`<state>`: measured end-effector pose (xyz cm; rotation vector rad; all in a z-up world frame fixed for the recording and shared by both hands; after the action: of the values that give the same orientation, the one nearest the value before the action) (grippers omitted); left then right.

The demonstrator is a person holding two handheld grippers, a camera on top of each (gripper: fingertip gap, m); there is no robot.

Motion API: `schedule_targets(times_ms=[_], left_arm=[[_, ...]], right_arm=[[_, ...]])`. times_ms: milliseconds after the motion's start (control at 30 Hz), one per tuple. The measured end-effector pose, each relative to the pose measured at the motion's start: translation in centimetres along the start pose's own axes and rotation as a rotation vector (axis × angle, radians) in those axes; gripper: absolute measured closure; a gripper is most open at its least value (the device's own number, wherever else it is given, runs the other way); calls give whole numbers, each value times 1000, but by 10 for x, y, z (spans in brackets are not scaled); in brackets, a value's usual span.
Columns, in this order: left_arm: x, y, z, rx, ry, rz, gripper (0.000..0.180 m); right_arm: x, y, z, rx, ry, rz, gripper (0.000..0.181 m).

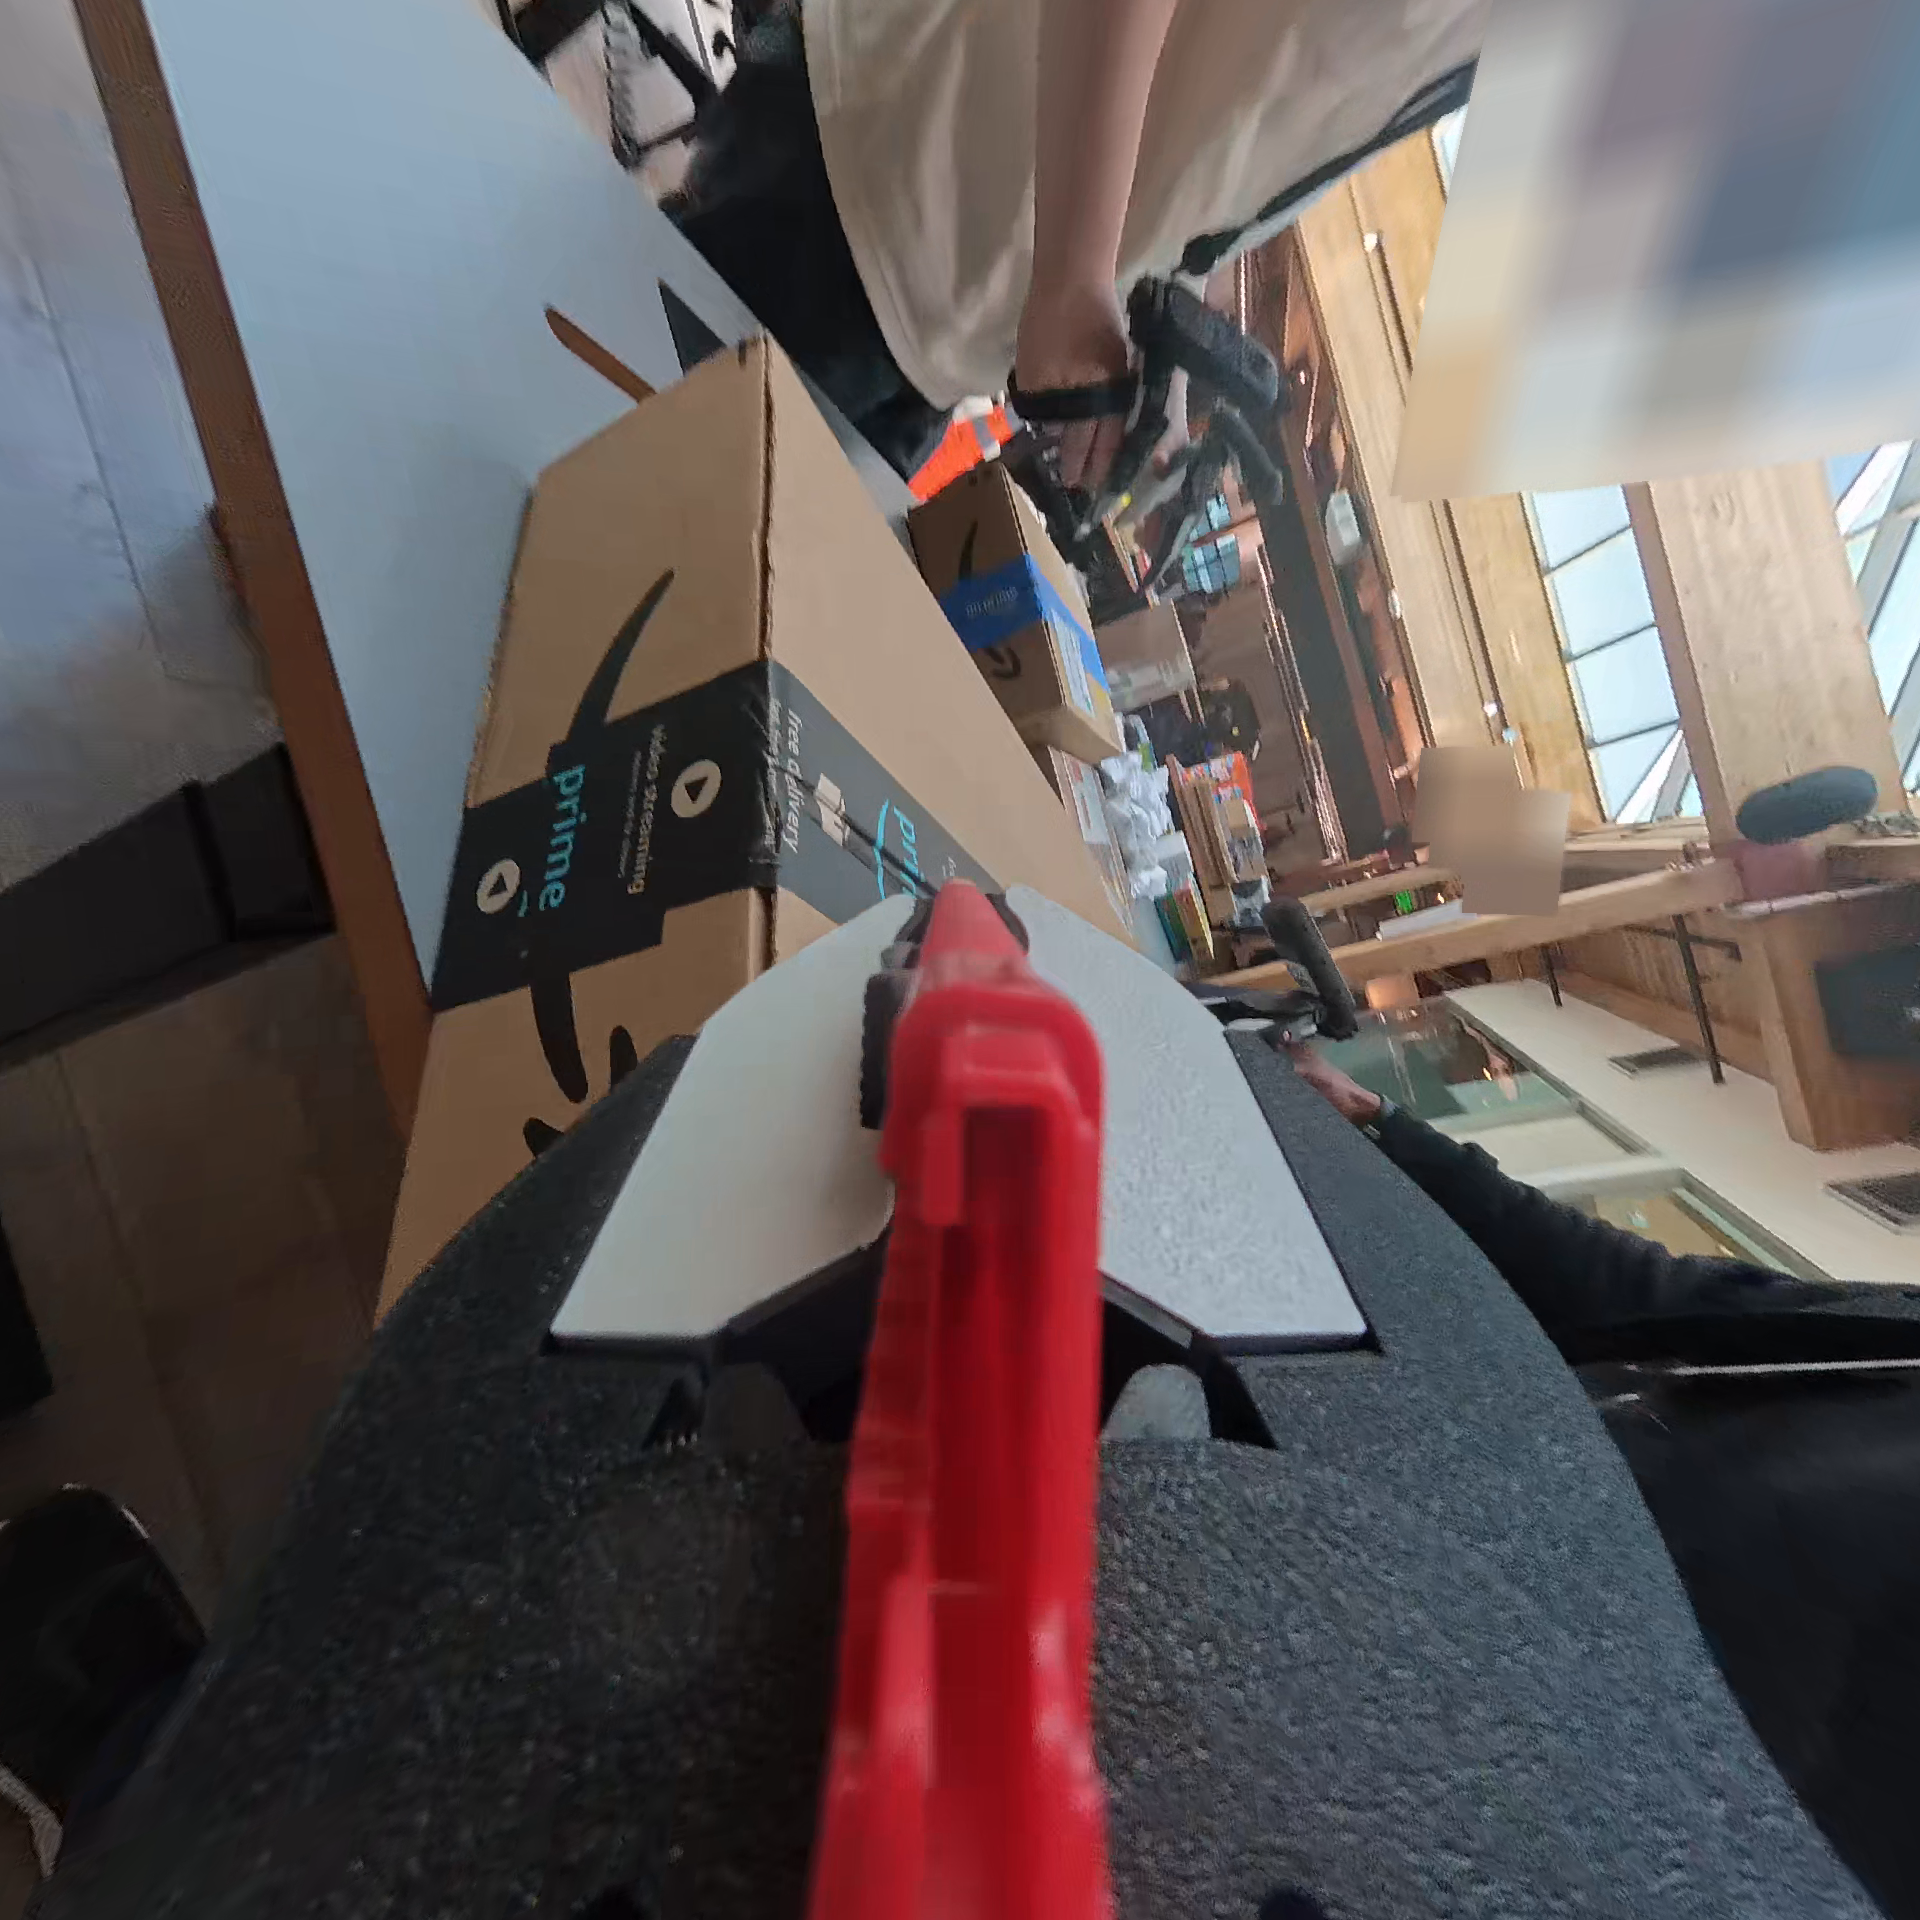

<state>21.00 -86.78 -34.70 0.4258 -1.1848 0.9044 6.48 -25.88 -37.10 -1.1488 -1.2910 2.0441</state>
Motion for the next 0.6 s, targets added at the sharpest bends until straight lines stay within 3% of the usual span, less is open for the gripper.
schedule_targets(times_ms=[100, 233, 467, 600], left_arm=[[10, -1, 10, 47, 86, 41, 170], [16, 22, 30, -33, 152, 43, 168], [-29, 90, 77, -228, 82, 20, 168], [-54, 121, 79, -264, 11, -14, 168]], right_arm=[[-4, -10, -4, -57, -143, -71, 67], [-22, -28, -18, -69, -342, -192, 69], [-105, -9, -19, 90, -466, 49, 77], [-136, 14, -22, 112, -469, 87, 81]])
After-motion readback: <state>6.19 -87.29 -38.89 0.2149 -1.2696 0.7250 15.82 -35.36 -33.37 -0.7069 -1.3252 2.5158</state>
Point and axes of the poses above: each gripper's, where its closed fingertips meet, y out along the fingers, z out of its top, x = y × z across the jaws, the point moved 8 cm from there along -y, back along the fingers, and after that the axes turned 3 degrees about -y, right-handed, at the moved point
